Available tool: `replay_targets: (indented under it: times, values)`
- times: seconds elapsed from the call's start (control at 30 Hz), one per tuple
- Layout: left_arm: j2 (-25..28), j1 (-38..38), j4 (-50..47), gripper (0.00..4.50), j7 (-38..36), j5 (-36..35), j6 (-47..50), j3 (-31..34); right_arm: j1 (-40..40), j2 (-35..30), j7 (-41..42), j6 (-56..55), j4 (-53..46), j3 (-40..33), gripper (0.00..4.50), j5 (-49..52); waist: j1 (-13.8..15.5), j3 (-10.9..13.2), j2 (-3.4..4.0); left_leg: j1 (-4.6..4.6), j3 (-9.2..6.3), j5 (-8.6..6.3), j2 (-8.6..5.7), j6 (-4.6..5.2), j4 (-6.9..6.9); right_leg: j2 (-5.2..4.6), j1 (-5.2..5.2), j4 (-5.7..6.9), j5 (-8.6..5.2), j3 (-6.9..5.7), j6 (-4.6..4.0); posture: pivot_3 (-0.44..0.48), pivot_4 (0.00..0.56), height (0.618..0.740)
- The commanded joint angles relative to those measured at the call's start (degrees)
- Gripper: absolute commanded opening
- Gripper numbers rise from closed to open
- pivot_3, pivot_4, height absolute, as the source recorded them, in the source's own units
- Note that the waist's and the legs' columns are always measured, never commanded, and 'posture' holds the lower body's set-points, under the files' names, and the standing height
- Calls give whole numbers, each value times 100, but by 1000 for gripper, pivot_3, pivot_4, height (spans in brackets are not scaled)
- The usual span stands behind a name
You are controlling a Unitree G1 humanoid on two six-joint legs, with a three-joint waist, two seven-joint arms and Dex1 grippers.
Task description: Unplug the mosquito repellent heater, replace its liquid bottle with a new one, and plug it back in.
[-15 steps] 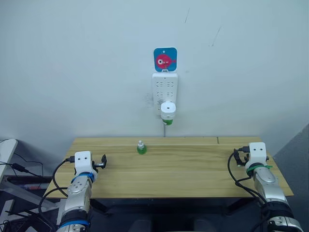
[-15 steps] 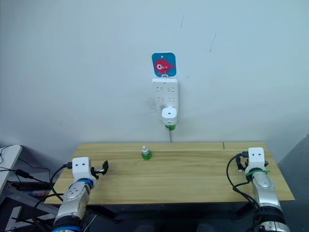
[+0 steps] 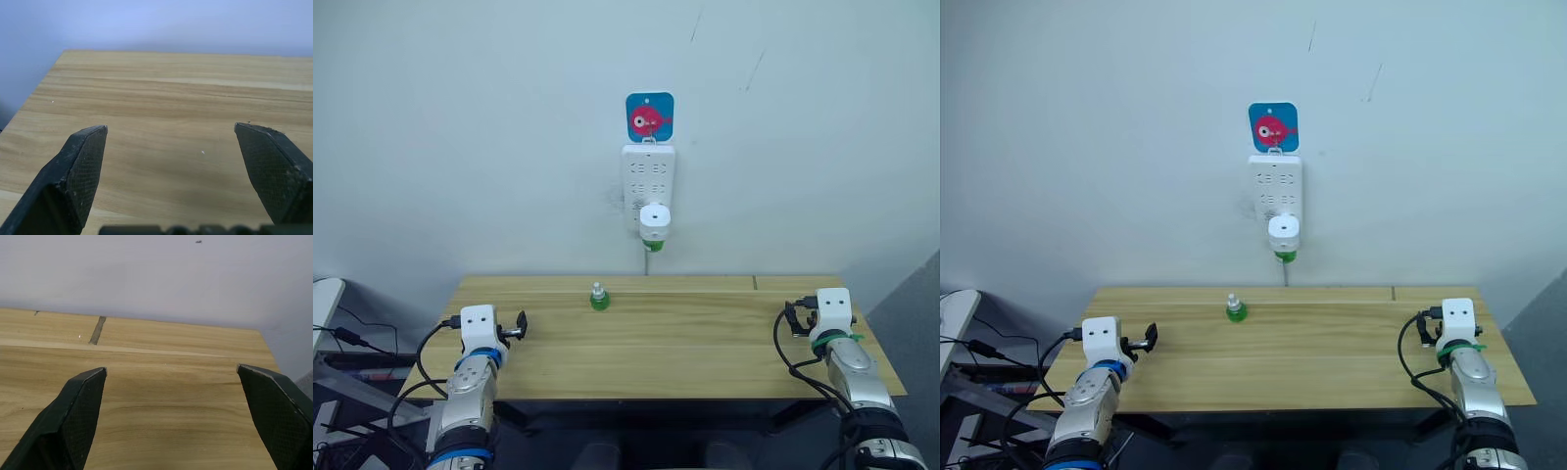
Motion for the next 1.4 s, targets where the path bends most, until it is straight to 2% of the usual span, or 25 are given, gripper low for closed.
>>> replay_targets:
  times: [0.03,0.1,0.2,0.3,0.4,0.5,0.6,0.73,0.9,1.2,1.4]
  values:
    - [59,170,-598,4500,-149,-104,15,56,-8,4,62,40,-531,32,4450,30,-17,26,2,-1,0,-4,0,-7,0,0,-1,-1,0,1,0,-51,59,740]
    - [121,306,-956,4500,-375,-258,168,106,89,-19,141,165,-920,84,4450,30,-36,64,6,-2,0,-7,0,-5,0,0,-2,-4,-2,2,-1,-62,76,740]
    - [329,506,-1937,4500,-1015,-887,589,271,294,-139,488,631,-1956,163,4450,184,-98,161,-5,-10,0,4,4,19,-1,0,-9,-4,-5,1,-2,-83,96,740]
    - [835,542,-3049,4500,-1841,-1418,1165,199,378,-410,1096,1473,-3298,244,4450,608,-112,258,-4,-91,-4,6,7,21,11,3,-93,13,-5,-1,-6,-101,124,740]
    - [1338,193,-3789,4500,-2441,-1951,1848,105,188,-714,1550,2555,-4527,262,4450,1235,-116,377,13,-98,-3,7,6,21,15,3,-98,11,-6,1,-9,-119,152,740]
    - [1611,-433,-4064,3898,-2878,-2266,2426,-188,-256,-985,1883,3445,-5353,360,4500,1804,-125,511,9,-95,0,7,6,23,14,4,-96,6,-7,1,-10,-134,172,740]
    - [1610,-1301,-3913,2903,-3143,-2106,2687,-693,-892,-1052,2019,4043,-5838,547,4500,2213,-143,587,-17,-96,-1,7,6,25,10,8,-97,7,-8,-3,-10,-149,183,740]
    - [1271,-2277,-3278,2903,-3313,-1914,2653,-1102,-1708,-840,1921,4610,-6130,839,4500,2529,-183,677,-58,-108,-2,5,7,28,4,15,-110,5,-6,-4,-11,-171,193,740]
    - [784,-3116,-2140,2903,-3289,-1333,1870,-1348,-2338,-322,1569,4904,-6135,1342,4500,2453,-299,749,-89,-108,3,-5,5,45,6,14,-111,4,10,0,-38,-200,204,740]
    - [457,-3879,-890,2903,-3687,-966,1049,-1377,-2450,-12,1285,4914,-6162,1580,4500,2284,-313,824,-99,-135,7,-5,3,45,9,11,-141,6,12,1,-39,-220,219,740]
    - [336,-4200,-412,2903,-4307,-696,559,-1634,-2157,44,1113,4994,-6261,1458,4500,2240,-310,833,-100,-140,6,-5,-2,45,17,8,-140,7,16,0,-34,-231,218,740]
